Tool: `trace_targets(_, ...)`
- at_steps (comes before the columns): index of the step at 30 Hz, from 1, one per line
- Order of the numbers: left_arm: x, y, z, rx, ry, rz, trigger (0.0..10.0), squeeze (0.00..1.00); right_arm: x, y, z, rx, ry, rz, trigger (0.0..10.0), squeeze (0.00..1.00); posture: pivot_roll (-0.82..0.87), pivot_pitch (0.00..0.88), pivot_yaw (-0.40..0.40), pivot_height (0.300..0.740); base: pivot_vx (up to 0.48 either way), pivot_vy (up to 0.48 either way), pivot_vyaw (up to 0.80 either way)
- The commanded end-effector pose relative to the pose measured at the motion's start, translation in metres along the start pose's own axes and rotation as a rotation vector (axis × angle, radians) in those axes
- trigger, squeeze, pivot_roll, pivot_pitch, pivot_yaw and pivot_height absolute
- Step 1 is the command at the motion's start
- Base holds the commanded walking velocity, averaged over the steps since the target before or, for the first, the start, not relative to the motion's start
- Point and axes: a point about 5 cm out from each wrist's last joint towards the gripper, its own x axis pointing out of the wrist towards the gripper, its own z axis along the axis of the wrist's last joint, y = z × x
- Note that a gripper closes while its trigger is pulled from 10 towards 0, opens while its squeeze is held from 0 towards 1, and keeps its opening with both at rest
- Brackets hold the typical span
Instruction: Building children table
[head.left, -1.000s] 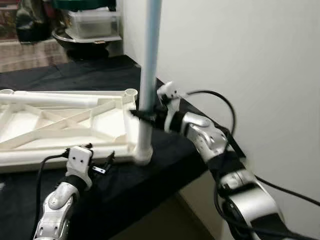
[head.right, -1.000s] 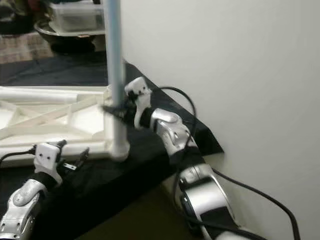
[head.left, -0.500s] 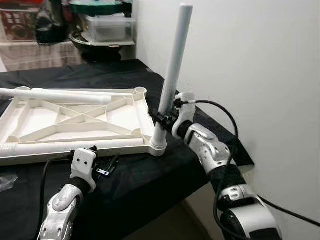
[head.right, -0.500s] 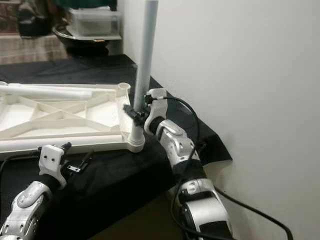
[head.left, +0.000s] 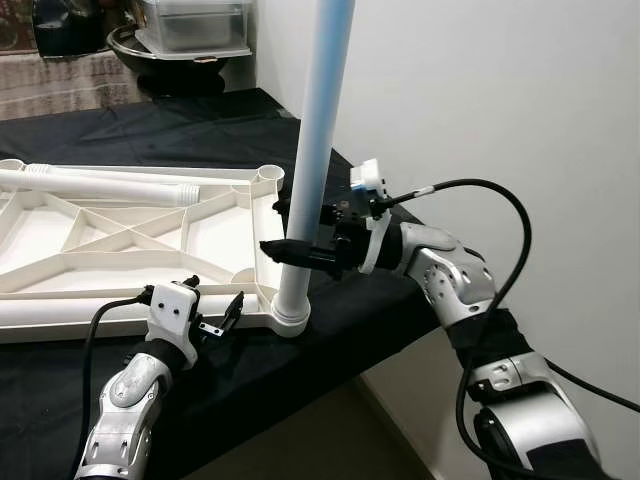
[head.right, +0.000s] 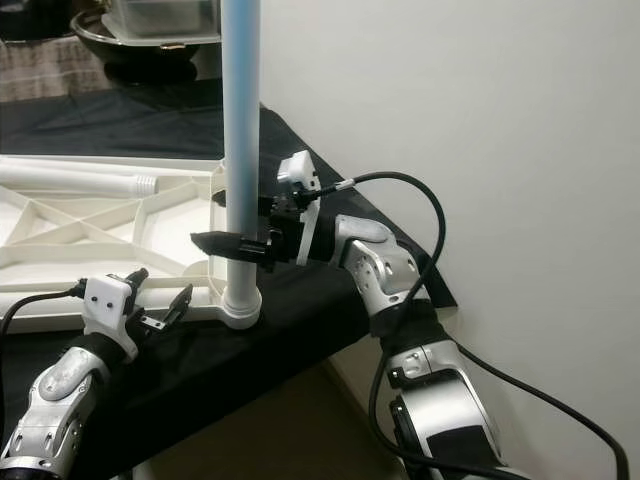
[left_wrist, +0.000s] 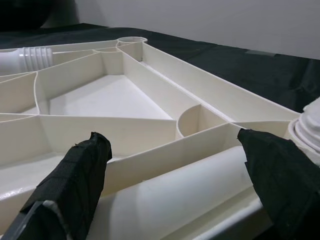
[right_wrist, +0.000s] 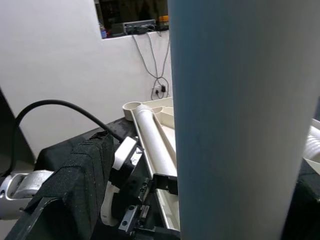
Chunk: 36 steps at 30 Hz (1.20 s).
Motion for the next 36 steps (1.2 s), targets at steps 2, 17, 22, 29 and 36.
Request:
trace_targets(2,-0.003,-0.001,-0.005,-0.018,0.026,0.002,10.0,0.0,0.011,0.006,-0.011,0.025,0.035,0.064,6.0,0.0,0.1,0.0,-0.155,0.74,0.0,0.0,0.0)
trace_targets(17,-0.002,-0.005,-0.007,-0.027,0.034,-0.005,10.0,0.0,-0.019,-0.044,-0.054,0.142,0.138,-1.016,0.0,0.0,0.07,0.0,-0.139,0.74,0.0,0.0,0.0)
trace_targets(22,-0.001,-0.005,-0.007,-0.027,0.036,-0.012,10.0,0.0,0.016,-0.01,-0.028,0.117,-0.058,-0.628,10.0,0.0,0.05,0.0,-0.127,0.74,0.0,0.0,0.0)
trace_targets(29,0.002,-0.004,-0.006,-0.023,0.033,-0.02,10.0,0.0,0.019,0.014,0.006,0.049,-0.134,-0.237,10.0,0.0,0.06,0.0,-0.132,0.74,0.0,0.0,0.0)
trace_targets(36,0.002,-0.003,-0.006,-0.02,0.031,-0.013,10.0,0.0,0.011,0.04,0.022,-0.093,-0.071,0.126,10.0,0.0,0.07,0.0,-0.145,0.74,0.0,0.0,0.0)
